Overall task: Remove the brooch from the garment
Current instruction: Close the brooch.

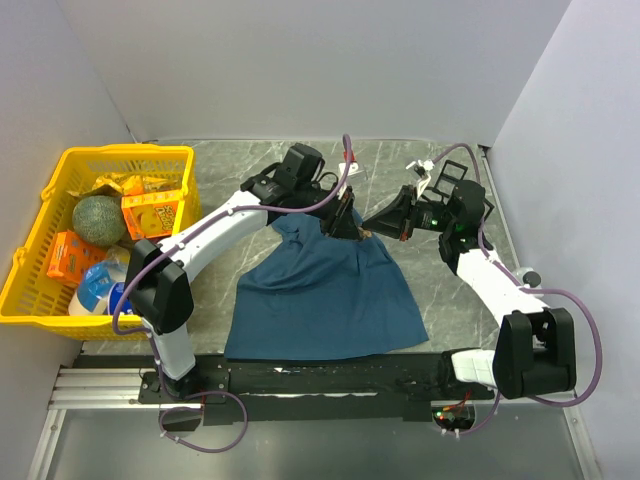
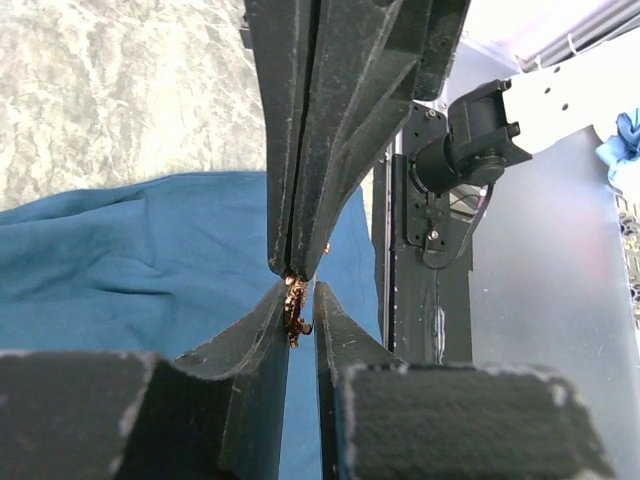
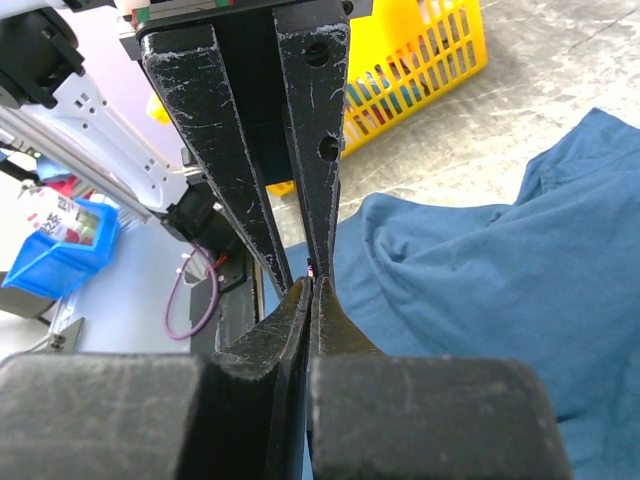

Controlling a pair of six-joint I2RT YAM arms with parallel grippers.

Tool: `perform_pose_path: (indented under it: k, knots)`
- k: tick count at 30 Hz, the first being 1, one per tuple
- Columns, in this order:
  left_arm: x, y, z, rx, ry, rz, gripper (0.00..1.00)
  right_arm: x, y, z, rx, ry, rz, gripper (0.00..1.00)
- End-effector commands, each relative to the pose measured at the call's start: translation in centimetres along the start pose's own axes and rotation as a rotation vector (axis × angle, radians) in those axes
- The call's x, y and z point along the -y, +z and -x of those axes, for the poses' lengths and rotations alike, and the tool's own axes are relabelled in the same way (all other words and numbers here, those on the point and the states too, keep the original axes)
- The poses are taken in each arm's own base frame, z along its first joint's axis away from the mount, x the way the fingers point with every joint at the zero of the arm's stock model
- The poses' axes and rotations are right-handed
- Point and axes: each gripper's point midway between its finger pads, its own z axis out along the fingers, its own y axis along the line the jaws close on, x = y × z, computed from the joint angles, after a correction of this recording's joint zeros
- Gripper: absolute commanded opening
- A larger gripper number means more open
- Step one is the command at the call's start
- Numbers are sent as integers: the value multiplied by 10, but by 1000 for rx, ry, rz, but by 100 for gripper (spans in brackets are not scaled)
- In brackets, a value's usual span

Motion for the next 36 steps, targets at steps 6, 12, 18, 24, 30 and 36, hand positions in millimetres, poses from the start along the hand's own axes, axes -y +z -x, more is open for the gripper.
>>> perform_pose_path:
  k: [6, 12, 18, 24, 30, 36]
  knots:
    - [7, 8, 20, 50, 41, 30, 18, -11, 5, 1, 6, -68, -8, 0]
    - [2, 13, 19, 41, 50, 82, 16, -11, 5, 1, 8, -76, -16, 0]
    - [-1, 14, 20, 37, 54, 115, 15, -14, 6, 0, 2, -98, -12, 0]
    - [-13, 13, 22, 40, 51, 204, 11, -17, 7, -1, -3, -118, -14, 0]
    - [-12, 9, 25, 46, 63, 214, 17, -15, 8, -2, -7, -120, -19, 0]
    - [-6, 3, 31, 62, 80, 206, 20, -16, 8, -2, -6, -115, -14, 0]
